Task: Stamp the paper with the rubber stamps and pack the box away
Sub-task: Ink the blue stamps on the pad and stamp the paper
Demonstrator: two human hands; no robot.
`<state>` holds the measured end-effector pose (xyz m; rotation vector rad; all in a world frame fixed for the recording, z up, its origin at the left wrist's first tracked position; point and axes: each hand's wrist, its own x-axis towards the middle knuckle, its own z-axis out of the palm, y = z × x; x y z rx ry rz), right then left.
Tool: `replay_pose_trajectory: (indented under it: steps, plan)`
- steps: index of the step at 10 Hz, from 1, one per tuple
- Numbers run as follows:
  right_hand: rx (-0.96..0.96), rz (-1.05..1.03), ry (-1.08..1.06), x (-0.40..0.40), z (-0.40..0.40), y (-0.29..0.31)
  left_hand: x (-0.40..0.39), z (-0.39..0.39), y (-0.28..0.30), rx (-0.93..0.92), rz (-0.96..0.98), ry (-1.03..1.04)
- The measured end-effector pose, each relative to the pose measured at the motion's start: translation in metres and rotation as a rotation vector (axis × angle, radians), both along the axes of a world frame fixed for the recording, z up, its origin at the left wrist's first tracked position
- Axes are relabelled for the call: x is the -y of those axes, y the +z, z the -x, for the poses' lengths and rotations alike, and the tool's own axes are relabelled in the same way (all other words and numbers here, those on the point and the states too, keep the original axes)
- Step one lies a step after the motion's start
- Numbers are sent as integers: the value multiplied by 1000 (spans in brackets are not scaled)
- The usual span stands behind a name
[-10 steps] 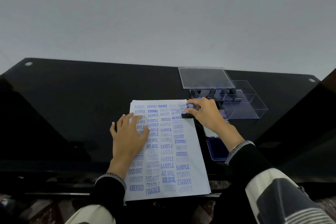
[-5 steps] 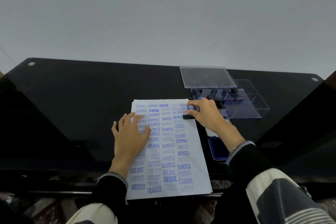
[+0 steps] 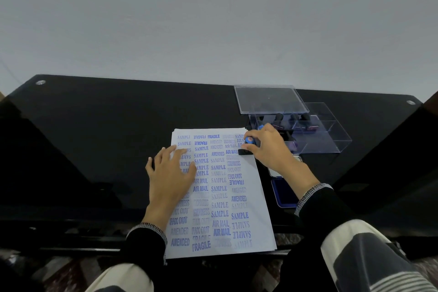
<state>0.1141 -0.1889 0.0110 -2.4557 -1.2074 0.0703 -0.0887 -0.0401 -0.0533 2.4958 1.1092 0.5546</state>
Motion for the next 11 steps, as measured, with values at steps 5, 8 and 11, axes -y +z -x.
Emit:
replay_pose_trajectory:
  steps: [5, 8, 11]
  plan:
    - [192, 69, -19, -3, 6, 6, 0, 0, 0, -13, -2, 5]
    - [229, 36, -59, 0, 12, -2, 0, 0, -1, -18, -6, 5]
    - [213, 65, -62, -7, 9, 4, -1, 0, -1, -11, -5, 4]
